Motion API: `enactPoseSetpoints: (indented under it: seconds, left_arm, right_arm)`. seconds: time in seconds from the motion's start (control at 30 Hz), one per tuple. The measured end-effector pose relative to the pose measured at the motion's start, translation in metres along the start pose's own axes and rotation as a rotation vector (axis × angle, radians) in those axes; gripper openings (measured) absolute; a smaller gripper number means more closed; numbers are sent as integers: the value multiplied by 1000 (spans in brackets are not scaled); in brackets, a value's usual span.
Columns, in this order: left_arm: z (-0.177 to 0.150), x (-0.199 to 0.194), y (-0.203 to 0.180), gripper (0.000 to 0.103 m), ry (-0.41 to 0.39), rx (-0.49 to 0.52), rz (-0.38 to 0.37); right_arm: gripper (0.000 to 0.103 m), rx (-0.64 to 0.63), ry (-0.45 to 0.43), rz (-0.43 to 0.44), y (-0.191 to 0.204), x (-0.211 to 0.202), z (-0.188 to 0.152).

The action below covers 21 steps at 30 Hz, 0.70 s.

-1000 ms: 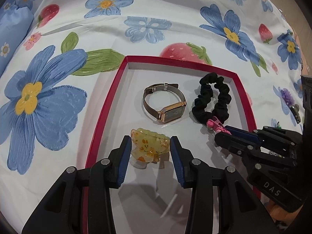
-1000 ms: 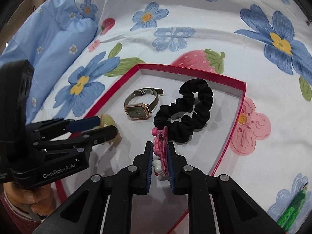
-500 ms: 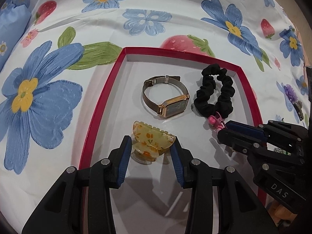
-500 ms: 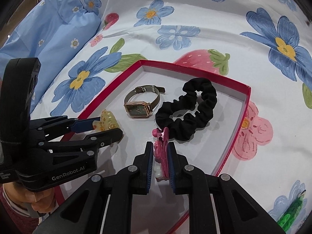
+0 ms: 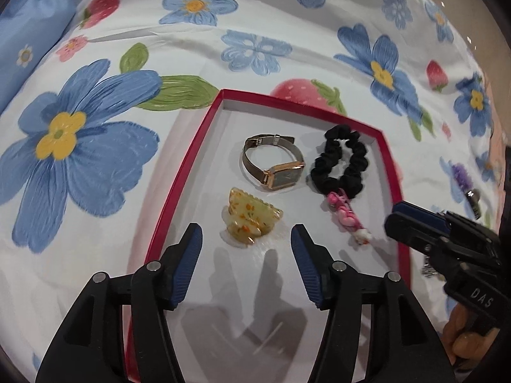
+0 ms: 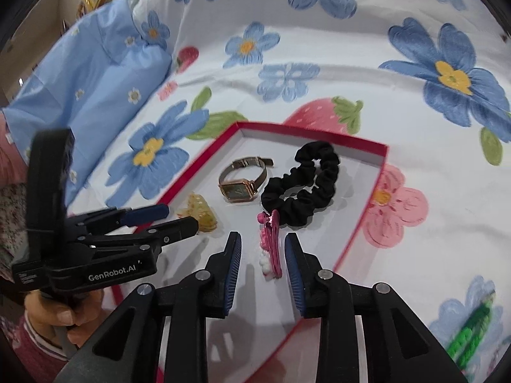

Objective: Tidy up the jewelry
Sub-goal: 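Open both tools to release the clips in the tray, then move both tools back over the gold ring and green hair tie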

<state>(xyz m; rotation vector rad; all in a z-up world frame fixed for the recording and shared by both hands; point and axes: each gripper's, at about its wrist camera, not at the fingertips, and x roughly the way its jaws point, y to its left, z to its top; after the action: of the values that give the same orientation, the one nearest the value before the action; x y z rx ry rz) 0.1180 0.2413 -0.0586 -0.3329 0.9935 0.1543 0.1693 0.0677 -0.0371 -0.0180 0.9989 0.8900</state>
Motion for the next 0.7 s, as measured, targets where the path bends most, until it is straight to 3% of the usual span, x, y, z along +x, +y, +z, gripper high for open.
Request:
enactPoseSetpoints:
  seconds: [0.3,0.7]
  left_arm:
    - [-19,-32,-17,60,-39,-56,-97]
    - [-46,-49,-77,62,-22,24,-179]
  right_arm:
    - [36,54,-106,-9,-16,-64,-24]
    - [40,161,-161,-93,-63,-129,-76]
